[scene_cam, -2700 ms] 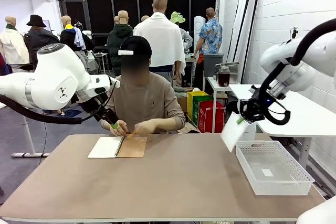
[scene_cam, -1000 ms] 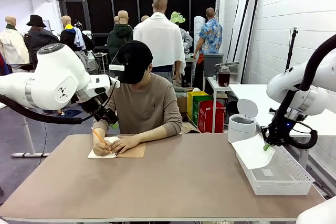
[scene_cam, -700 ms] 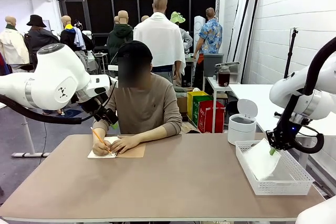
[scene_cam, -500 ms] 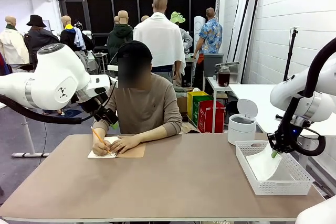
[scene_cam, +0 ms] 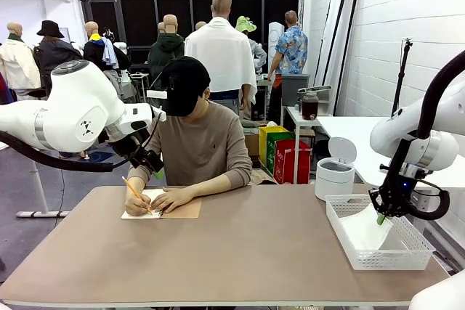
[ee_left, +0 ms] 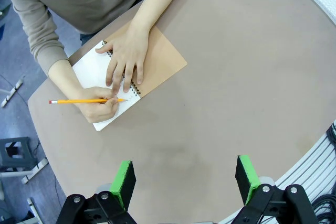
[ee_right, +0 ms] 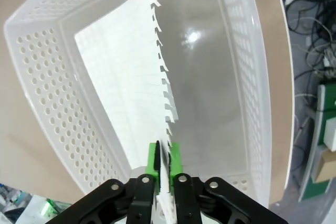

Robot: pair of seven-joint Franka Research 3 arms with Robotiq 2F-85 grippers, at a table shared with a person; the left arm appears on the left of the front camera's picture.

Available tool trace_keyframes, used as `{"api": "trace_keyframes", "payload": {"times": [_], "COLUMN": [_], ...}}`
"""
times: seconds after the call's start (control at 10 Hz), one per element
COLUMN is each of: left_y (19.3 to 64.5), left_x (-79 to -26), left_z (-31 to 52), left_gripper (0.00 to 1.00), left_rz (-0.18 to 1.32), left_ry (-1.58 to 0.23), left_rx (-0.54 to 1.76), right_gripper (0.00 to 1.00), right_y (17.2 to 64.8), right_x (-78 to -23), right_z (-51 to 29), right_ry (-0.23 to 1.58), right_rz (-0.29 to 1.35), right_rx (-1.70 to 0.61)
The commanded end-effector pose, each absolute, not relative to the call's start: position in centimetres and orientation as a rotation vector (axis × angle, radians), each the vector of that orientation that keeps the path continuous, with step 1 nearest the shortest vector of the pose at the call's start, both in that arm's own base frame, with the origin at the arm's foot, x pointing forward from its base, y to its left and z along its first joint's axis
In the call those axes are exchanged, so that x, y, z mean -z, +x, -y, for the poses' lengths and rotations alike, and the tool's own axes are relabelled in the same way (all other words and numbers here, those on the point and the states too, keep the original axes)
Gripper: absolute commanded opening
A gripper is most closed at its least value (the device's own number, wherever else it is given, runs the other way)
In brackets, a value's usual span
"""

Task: Sort the paper based on its condition.
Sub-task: If a person hands you a paper, place it in the Organizing basket , and if it's crumpled, put it in the Trash can.

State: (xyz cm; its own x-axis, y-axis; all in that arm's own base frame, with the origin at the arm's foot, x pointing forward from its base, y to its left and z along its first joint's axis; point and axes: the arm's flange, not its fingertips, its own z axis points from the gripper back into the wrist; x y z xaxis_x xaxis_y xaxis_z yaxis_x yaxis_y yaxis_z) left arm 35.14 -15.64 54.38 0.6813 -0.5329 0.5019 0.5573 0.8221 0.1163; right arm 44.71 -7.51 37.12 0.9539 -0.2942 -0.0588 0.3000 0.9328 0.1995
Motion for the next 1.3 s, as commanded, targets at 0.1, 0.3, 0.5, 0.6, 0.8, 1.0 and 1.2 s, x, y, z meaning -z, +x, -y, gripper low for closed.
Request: {"api": "trace_keyframes", "payload": {"times": [0.1,0.3,0.5,0.6,0.8,1.0,1.2], "left_y": [35.2,35.2,35.2,35.2,35.2,35.2,35.2], "left_x": [-54.4,-54.4,-54.4,-54.4,-54.4,-54.4,-54.4], "left_z": [15.5,15.5,15.5,15.5,15.5,15.5,15.5], "left_gripper": [1.0,1.0,1.0,1.0,1.0,1.0,1.0], "left_rz": [0.549,0.549,0.549,0.549,0.549,0.549,0.549], "left_ry": [-0.039,-0.039,-0.039,-0.039,-0.039,-0.039,-0.039], "left_rx": [0.615,0.615,0.615,0.615,0.615,0.615,0.615], "right_gripper": [0.75,1.0,1.0,1.0,1.0,1.0,1.0], "right_y": [44.9,45.1,45.2,45.1,45.1,45.2,45.2], "right_x": [-39.0,-39.6,-40.0,-40.2,-41.1,-41.6,-40.7], "right_z": [6.5,5.8,5.4,5.2,4.8,4.5,5.0], "right_ry": [0.124,0.065,0.033,0.014,-0.016,-0.045,0.015], "right_rz": [-0.096,-0.134,-0.156,-0.16,-0.144,-0.083,-0.131], "right_rx": [0.349,0.373,0.387,0.392,0.387,0.416,0.374]}}
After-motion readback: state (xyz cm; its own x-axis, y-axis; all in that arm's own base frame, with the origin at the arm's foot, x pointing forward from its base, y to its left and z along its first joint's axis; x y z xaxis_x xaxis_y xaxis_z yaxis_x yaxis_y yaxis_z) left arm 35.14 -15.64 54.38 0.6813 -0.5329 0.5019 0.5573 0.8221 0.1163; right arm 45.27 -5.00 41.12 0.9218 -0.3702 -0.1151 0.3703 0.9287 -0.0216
